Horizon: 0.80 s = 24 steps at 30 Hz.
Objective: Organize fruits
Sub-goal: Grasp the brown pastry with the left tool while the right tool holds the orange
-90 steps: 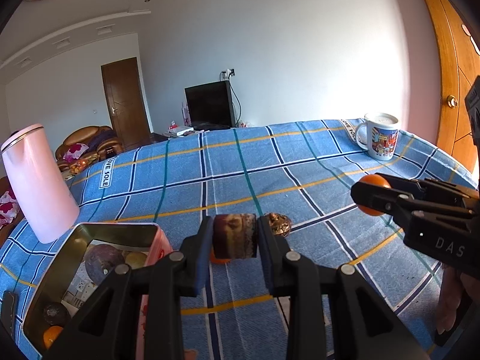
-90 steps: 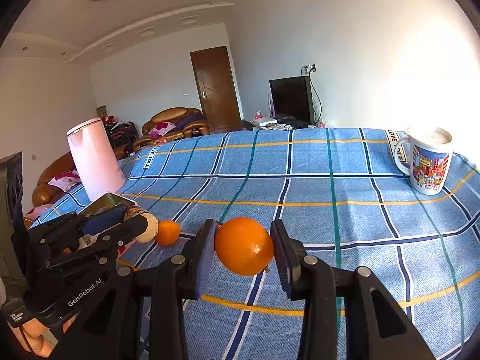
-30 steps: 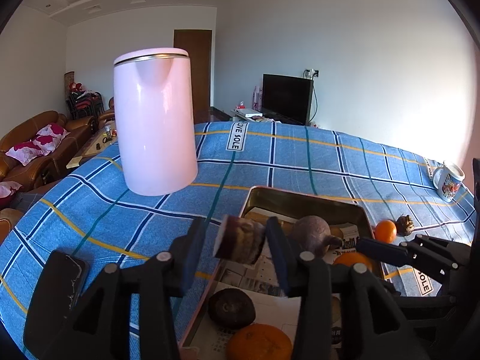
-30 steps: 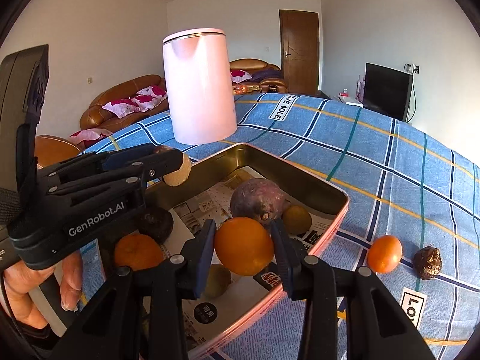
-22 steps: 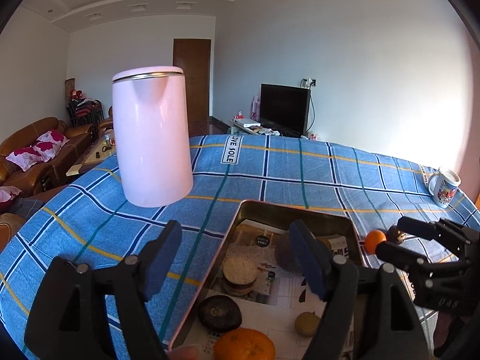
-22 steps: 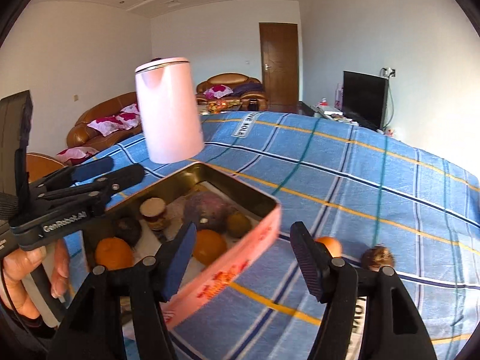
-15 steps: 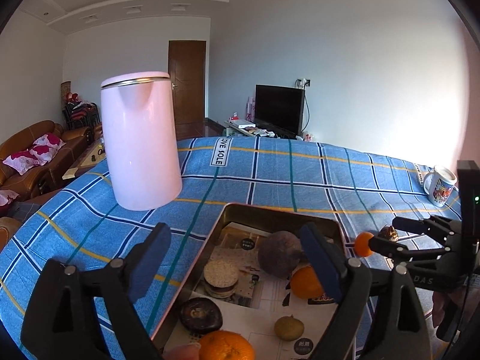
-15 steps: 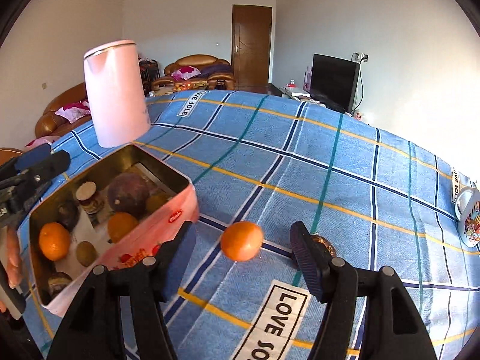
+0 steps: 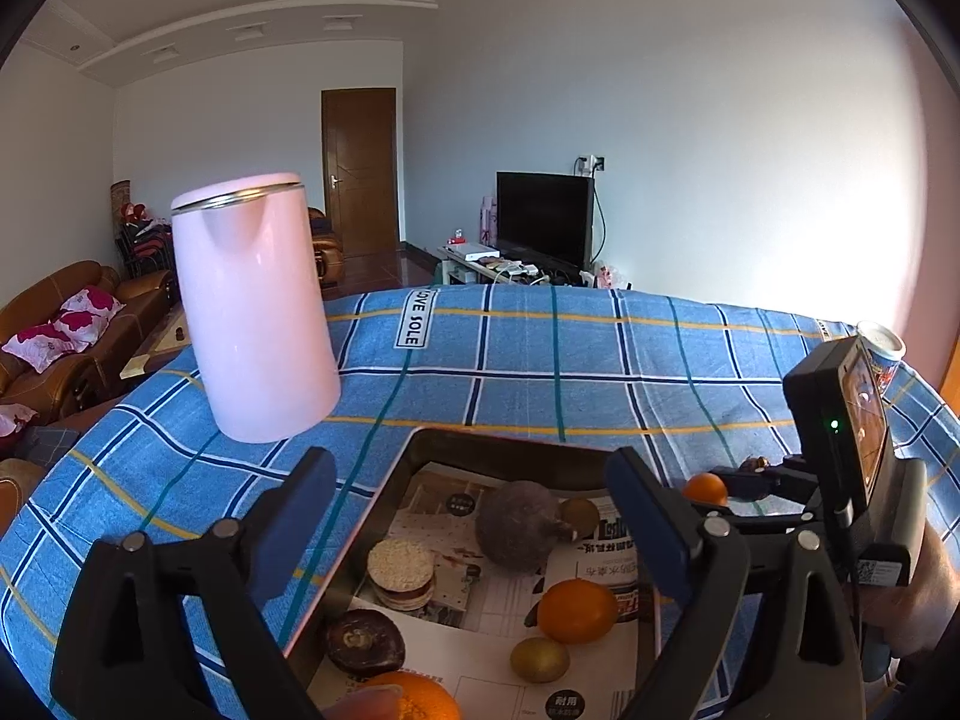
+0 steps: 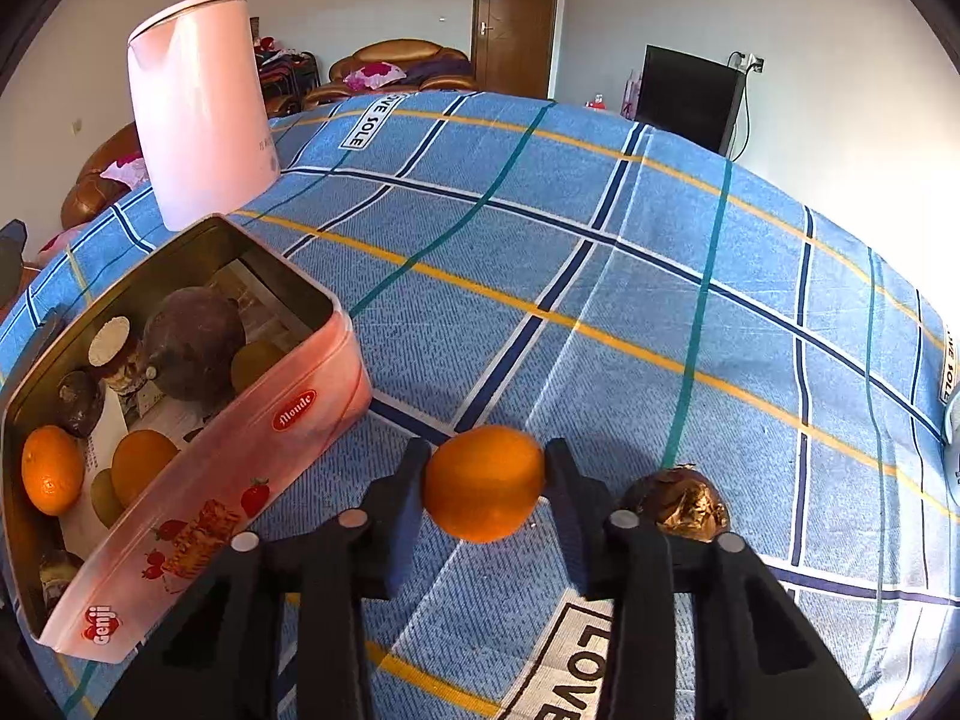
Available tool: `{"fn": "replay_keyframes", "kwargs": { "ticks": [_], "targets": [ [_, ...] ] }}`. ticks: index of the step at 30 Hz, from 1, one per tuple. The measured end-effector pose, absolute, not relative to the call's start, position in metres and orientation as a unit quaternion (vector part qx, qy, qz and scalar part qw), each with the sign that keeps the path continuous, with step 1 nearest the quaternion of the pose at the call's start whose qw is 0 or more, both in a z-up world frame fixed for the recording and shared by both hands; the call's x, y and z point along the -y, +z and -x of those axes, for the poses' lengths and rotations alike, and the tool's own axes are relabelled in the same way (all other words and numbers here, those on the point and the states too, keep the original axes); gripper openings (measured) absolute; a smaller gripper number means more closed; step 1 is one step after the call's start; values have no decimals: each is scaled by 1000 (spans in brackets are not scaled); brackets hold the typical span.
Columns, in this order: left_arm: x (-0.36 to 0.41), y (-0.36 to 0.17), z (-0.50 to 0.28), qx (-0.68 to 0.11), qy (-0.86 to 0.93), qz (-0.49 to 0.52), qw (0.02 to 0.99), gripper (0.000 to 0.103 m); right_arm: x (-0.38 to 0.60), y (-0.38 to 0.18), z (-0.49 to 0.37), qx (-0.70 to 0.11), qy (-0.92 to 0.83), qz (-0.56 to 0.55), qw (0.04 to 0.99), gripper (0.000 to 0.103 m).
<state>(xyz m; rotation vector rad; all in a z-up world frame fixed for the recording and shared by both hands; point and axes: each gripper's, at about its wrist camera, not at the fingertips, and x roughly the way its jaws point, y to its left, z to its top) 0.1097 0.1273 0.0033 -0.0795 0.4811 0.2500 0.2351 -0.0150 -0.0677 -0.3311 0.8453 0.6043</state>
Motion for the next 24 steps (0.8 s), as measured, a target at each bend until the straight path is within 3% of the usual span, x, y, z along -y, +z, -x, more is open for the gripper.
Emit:
{"fn": "replay_keyframes", "kwargs": {
  "ticks": [10,24],
  "targets": [
    [-54,13,-146,-248,68,7,966,95,91,-34,-226,-342,251,108,899,38],
    [35,-33,-224,-330,3,-29,944,95,199,-33,-241,-326,157,30,932,38]
  ]
}}
